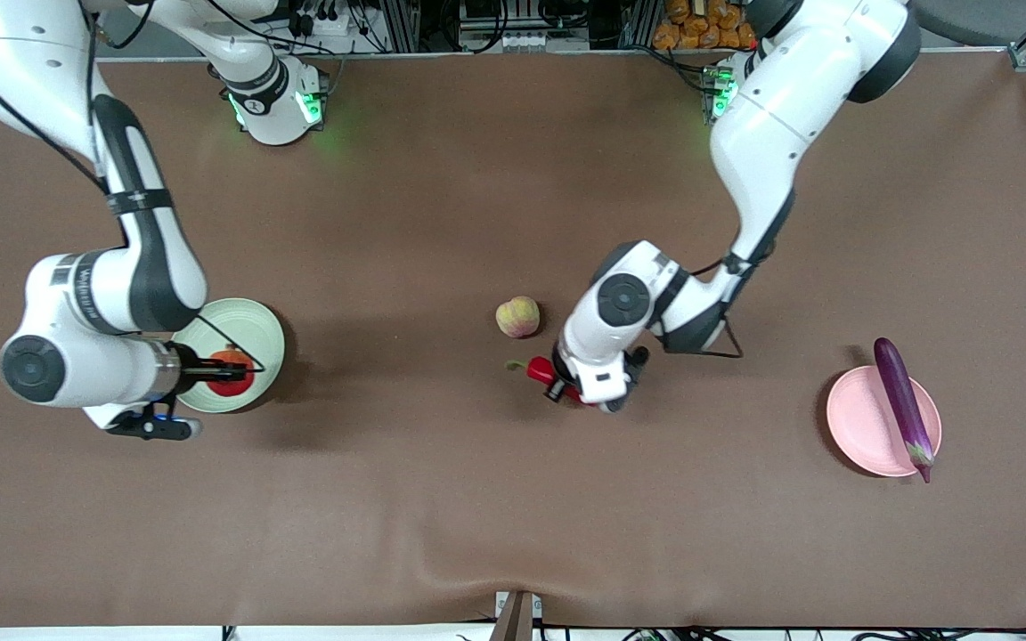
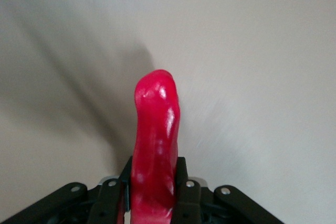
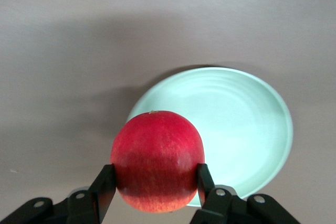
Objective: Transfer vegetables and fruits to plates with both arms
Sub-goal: 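Carry the apple to the green plate while the left gripper carries the chili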
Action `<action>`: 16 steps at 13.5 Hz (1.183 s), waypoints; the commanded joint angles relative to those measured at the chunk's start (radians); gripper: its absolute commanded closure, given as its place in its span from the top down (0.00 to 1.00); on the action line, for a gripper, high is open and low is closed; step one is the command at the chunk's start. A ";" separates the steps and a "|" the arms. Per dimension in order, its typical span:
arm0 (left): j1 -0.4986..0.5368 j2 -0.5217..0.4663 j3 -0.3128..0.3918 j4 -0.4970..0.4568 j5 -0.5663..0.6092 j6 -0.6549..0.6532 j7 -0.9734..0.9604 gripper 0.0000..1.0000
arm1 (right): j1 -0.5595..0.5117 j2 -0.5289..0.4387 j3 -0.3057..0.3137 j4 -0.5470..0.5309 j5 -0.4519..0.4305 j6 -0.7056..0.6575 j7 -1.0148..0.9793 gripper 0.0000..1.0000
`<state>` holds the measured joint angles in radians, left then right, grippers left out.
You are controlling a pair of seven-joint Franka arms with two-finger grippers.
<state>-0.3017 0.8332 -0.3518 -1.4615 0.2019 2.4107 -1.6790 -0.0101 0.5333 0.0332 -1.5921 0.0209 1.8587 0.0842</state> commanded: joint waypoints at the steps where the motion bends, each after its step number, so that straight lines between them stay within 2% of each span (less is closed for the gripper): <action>1: 0.125 -0.092 -0.036 -0.025 0.002 -0.099 0.126 0.00 | -0.065 -0.015 0.024 -0.055 -0.025 0.000 -0.087 0.00; 3: 0.254 -0.121 -0.099 -0.025 0.002 -0.163 0.249 0.00 | -0.114 -0.016 0.025 -0.110 -0.027 0.019 -0.171 0.00; 6: 0.447 -0.141 -0.191 -0.033 0.002 -0.255 0.450 0.00 | -0.119 -0.051 0.025 -0.238 -0.024 0.114 -0.176 0.00; 8: 0.536 -0.141 -0.202 -0.034 0.004 -0.291 0.606 0.00 | -0.122 -0.059 0.027 -0.265 -0.021 0.116 -0.175 0.00; 9: 0.576 -0.140 -0.200 -0.036 0.007 -0.312 0.704 0.00 | -0.122 -0.056 0.025 -0.272 -0.015 0.116 -0.173 0.10; 10: 0.625 -0.138 -0.200 -0.036 0.008 -0.329 0.795 0.00 | -0.122 -0.052 0.025 -0.267 -0.013 0.116 -0.167 0.58; 11: 0.665 -0.134 -0.200 -0.036 0.011 -0.331 0.873 0.00 | -0.122 -0.050 0.027 -0.258 -0.010 0.111 -0.161 1.00; 13: 0.705 -0.126 -0.187 -0.036 0.017 -0.329 1.008 0.00 | -0.120 -0.052 0.031 -0.223 -0.006 0.074 -0.161 1.00; 15: 0.722 -0.117 -0.141 -0.031 0.037 -0.329 1.135 0.00 | -0.108 -0.052 0.037 -0.122 0.013 -0.043 -0.158 1.00; 16: 0.722 -0.117 -0.115 -0.030 0.062 -0.328 1.185 0.00 | -0.096 -0.052 0.037 -0.067 0.055 -0.109 -0.130 1.00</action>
<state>0.4253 0.7166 -0.4927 -1.4934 0.2178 2.0905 -0.5677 -0.1123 0.5008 0.0573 -1.7436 0.0312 1.8546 -0.0777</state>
